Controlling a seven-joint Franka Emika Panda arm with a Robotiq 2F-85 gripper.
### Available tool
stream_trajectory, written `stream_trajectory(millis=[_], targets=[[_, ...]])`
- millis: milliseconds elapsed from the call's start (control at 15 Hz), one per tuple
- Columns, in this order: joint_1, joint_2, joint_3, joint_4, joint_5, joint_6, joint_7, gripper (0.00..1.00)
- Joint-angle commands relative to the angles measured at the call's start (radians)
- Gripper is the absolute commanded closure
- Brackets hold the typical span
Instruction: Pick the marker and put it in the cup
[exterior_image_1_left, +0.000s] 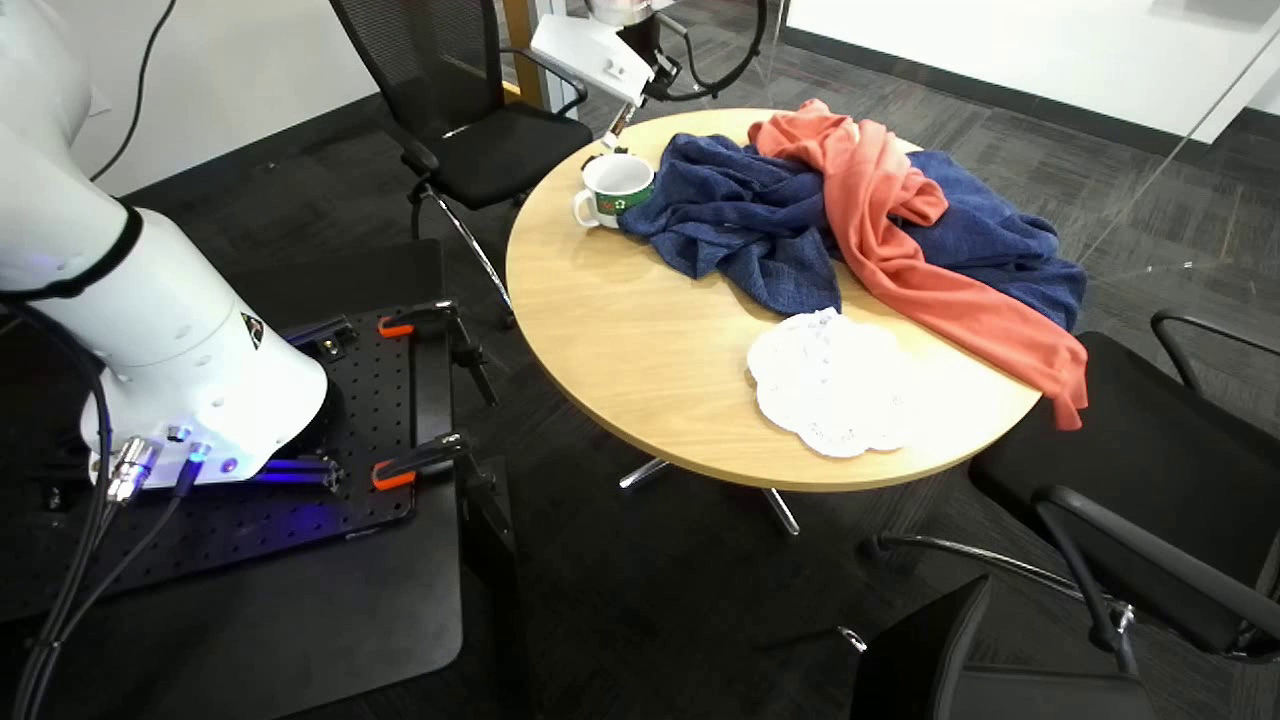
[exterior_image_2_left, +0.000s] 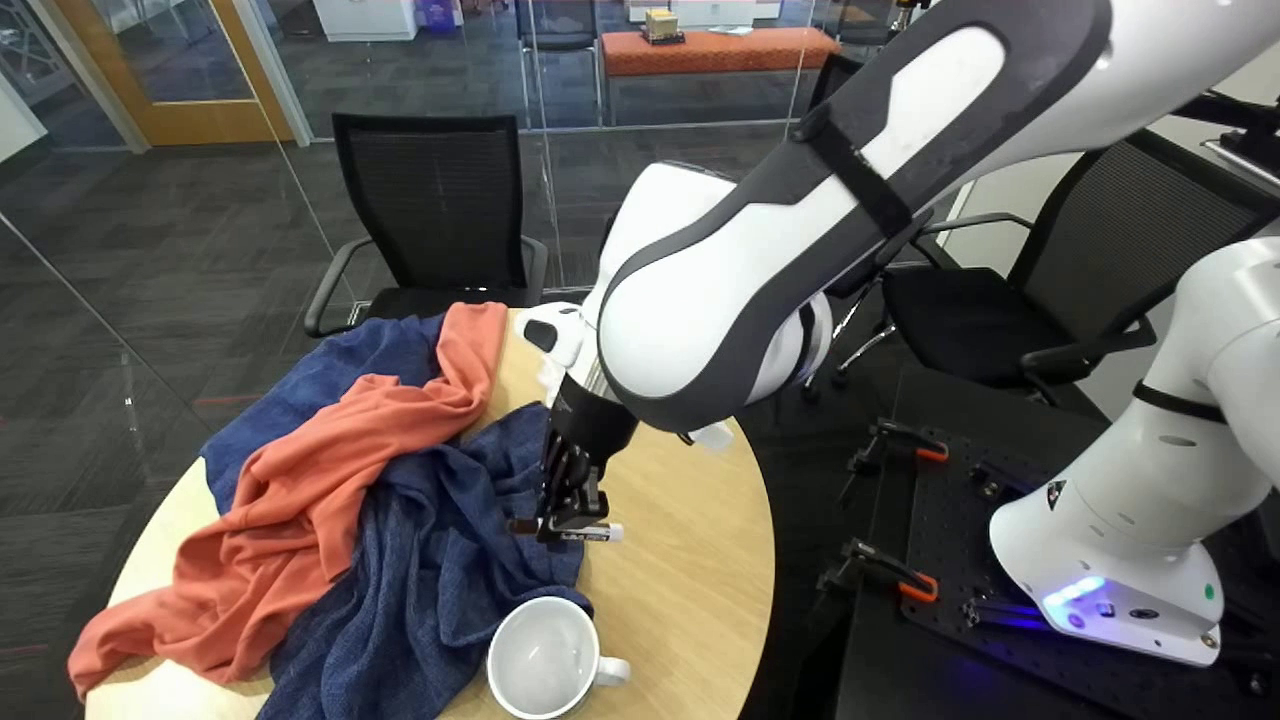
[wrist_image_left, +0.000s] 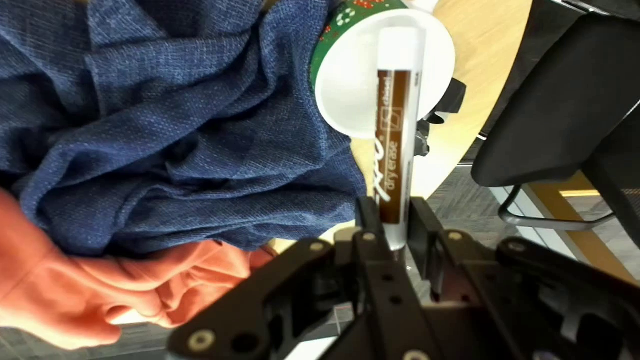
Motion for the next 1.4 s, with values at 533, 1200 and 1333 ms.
stream_trajectory(millis=[533,1200,1333], targets=[[-0.001,0.010,0.054,0.008,0.175,-0.016,-0.230,0.95],[-0.011,0.100,0.098,0.089,0.538,0.005,-0.706,0.95],[-0.009,0.122,0.094,0.104,0.615,0.002,-0.808,0.95]])
